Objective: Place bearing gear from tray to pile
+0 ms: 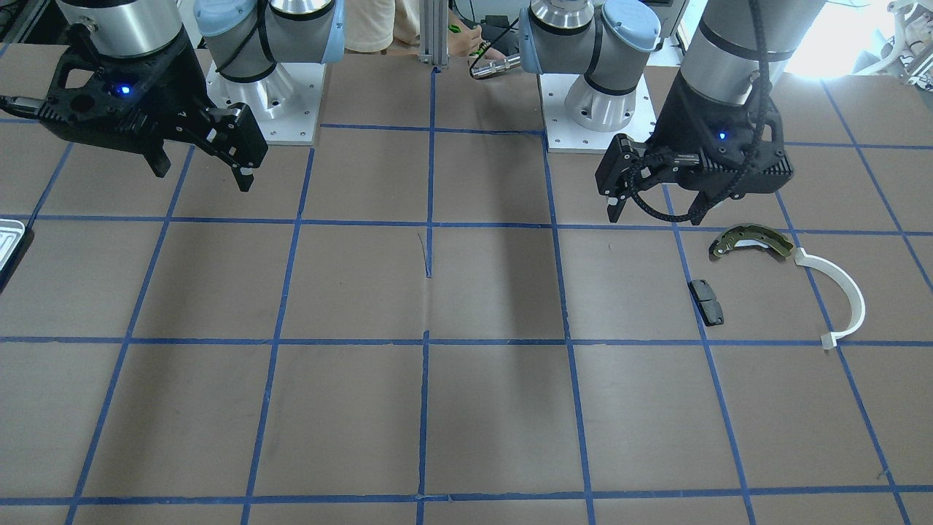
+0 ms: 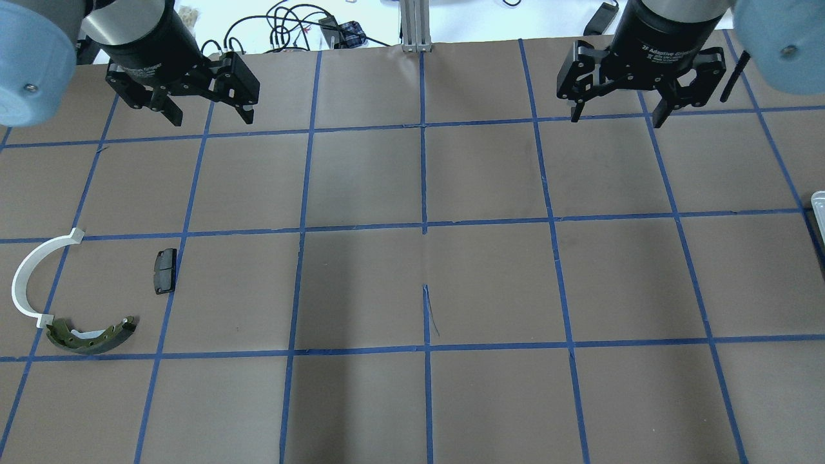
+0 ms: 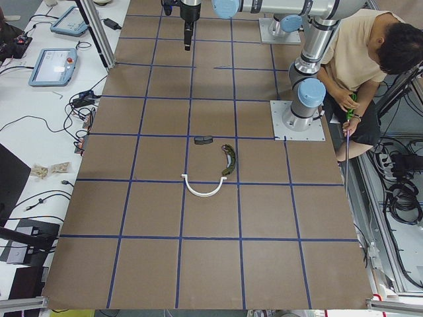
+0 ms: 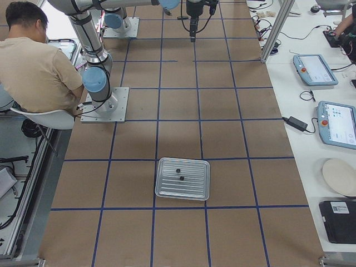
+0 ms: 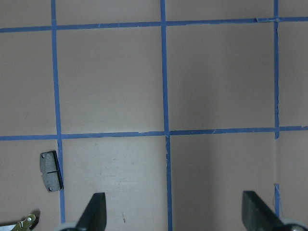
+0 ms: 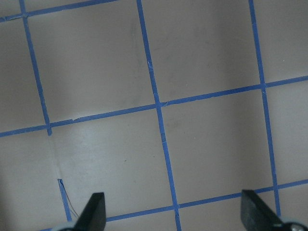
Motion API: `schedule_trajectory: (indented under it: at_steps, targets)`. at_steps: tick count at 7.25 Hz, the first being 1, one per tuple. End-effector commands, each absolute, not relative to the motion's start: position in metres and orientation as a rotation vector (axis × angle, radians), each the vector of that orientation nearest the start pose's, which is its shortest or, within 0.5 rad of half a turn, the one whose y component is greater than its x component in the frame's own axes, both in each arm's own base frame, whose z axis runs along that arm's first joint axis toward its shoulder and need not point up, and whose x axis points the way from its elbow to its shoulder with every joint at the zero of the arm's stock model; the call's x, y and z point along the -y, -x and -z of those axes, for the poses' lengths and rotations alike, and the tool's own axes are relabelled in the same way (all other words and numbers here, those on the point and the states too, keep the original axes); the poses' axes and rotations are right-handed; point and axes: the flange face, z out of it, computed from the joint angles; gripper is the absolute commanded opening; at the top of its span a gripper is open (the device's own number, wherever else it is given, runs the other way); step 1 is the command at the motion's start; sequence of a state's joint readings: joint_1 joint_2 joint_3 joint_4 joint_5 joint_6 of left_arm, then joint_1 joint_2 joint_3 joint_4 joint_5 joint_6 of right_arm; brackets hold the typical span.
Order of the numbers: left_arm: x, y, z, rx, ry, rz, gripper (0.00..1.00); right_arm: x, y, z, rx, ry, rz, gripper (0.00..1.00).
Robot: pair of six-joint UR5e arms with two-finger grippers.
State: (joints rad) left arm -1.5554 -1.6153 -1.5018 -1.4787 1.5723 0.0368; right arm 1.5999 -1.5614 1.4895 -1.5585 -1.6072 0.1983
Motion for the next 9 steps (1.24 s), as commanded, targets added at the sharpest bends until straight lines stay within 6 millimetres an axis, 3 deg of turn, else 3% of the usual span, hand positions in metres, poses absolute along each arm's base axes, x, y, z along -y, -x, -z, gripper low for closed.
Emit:
schedule_trajectory:
  at_steps: [1,4,5,6,7,9]
  targets:
    - [0.524,0.125,-0.509,-3.132,-0.033,0.183,1.00,0.497,-0.144,-0.522,-3.159,-0.264,0.101,1.00]
    - [0.524,0.125,-0.509,-3.132,-0.033,0.183,1.00,0.501,-0.133,-0.521,-3.177,-0.137,0.098,1.00]
    - [0.524,0.125,-0.509,-3.132,-0.033,0.183,1.00,0.504,-0.105,-0.526,-3.256,0.152,0.107,1.00]
    - [0.524,0.125,-0.510,-3.131,-0.033,0.185,1.00,0.510,-0.061,-0.529,-3.283,0.302,0.090,1.00]
    - [0.524,0.125,-0.509,-3.132,-0.033,0.183,1.00,0.513,0.007,-0.533,-3.276,0.320,0.083,1.00]
    - [0.524,0.125,-0.510,-3.131,-0.033,0.185,1.00,0.496,0.129,-0.535,-3.207,0.328,0.119,1.00]
